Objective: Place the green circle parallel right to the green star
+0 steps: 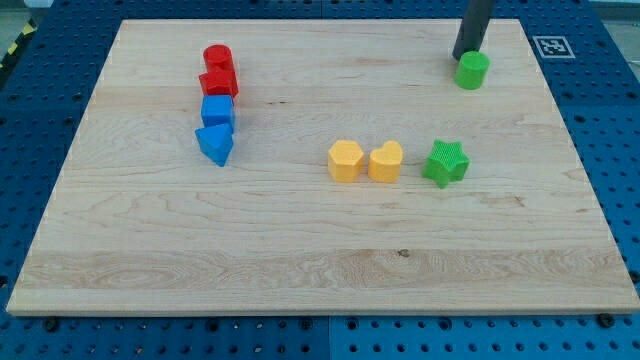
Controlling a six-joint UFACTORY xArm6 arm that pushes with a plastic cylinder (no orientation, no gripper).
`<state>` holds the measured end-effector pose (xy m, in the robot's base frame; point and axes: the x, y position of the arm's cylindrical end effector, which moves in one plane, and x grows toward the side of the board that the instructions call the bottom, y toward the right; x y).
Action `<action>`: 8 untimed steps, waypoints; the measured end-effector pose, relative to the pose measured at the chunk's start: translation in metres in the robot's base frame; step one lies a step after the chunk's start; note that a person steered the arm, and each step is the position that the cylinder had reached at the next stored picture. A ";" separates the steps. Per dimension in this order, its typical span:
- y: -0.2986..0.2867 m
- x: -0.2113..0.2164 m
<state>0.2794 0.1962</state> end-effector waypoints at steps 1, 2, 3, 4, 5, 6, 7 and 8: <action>0.000 0.023; 0.000 0.063; 0.000 0.102; 0.000 0.138; 0.014 0.153; 0.056 0.153; 0.090 0.167; 0.106 0.172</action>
